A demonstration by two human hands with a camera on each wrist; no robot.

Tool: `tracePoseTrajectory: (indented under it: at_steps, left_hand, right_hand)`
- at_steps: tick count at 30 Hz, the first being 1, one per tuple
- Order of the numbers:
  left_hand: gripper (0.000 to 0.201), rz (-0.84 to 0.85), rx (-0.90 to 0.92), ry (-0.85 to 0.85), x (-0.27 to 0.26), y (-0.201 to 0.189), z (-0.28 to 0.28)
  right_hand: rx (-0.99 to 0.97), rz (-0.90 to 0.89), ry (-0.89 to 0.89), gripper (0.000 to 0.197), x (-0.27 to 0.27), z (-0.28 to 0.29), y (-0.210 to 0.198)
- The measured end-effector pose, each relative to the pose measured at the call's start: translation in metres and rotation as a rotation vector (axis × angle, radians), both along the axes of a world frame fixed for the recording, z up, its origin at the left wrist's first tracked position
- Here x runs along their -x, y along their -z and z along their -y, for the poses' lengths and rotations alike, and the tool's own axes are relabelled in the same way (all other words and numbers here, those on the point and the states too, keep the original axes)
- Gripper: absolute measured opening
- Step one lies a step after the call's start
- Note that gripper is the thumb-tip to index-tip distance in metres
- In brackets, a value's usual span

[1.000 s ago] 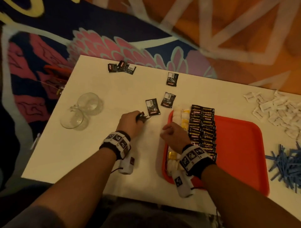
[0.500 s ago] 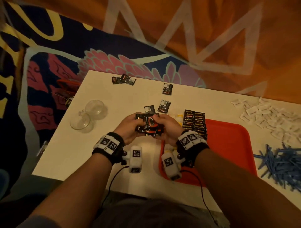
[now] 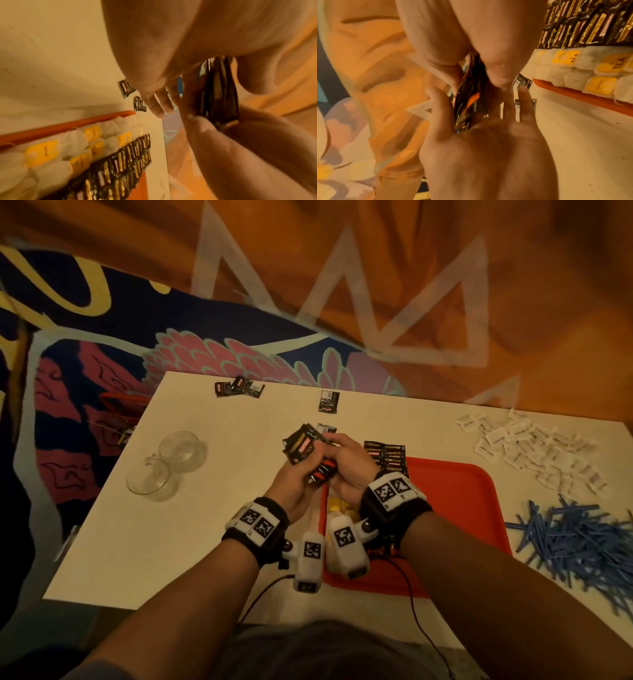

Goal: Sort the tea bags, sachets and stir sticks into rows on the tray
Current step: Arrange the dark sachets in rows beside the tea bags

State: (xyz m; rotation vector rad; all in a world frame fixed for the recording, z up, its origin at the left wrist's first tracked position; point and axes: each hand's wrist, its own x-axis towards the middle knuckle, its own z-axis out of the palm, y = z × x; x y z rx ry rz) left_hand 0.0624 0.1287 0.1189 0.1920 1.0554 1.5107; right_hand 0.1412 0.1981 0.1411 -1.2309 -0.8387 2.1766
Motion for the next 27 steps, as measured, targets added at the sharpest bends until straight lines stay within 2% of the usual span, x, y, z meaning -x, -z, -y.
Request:
tracePoseTrajectory:
  at_steps: [2,5,7,9,11,13,15,17,18,20,24,27]
  left_hand:
    - [0.039,0.144,-0.038,-0.071,-0.002,-0.006,-0.008]
    - [0.035,0.167,-0.029,-0.084,0.005,-0.011,-0.015]
    - [0.034,0.125,0.002,-0.088,0.006,-0.011,-0.016]
    - [0.031,0.113,0.031,-0.099,0.006,-0.013,-0.014]
    - [0.029,0.113,0.061,-0.118,0.008,-0.015,-0.012]
    - [0.027,0.074,0.096,-0.073,0.01,-0.016,-0.01]
    - [0.025,0.057,0.122,0.03,0.004,-0.024,-0.007]
    - [0.023,0.102,0.124,0.128,-0.004,-0.031,-0.003]
    - [0.023,0.149,0.112,0.167,-0.007,-0.033,-0.002]
    - [0.021,0.214,0.073,0.209,-0.006,-0.035,0.002]
    - [0.024,0.23,0.009,0.312,0.006,-0.033,0.011]
    - [0.027,0.253,-0.023,0.31,0.005,-0.032,0.015]
  right_hand:
    - [0.008,-0.026,-0.024,0.03,-0.003,0.004,-0.006]
    - [-0.068,0.034,-0.108,0.03,-0.009,0.007,-0.013]
    - [-0.283,0.263,-0.306,0.024,-0.014,0.007,-0.019]
    - [-0.609,0.52,-0.484,0.028,-0.021,0.005,-0.018]
    - [-0.878,0.699,-0.479,0.043,-0.03,0.0,-0.02]
    - [-1.055,0.666,-0.489,0.067,-0.036,-0.003,-0.029]
    - [-1.232,0.667,-0.729,0.099,-0.036,-0.004,-0.04]
    - [-1.377,0.756,-0.986,0.113,-0.032,-0.001,-0.046]
    - [-1.415,0.777,-1.053,0.113,-0.03,0.0,-0.045]
    - [-1.457,0.754,-1.074,0.104,-0.028,0.0,-0.04]
    - [-1.461,0.683,-0.978,0.081,-0.033,0.0,-0.037]
    - [-1.412,0.609,-0.884,0.071,-0.036,0.004,-0.036]
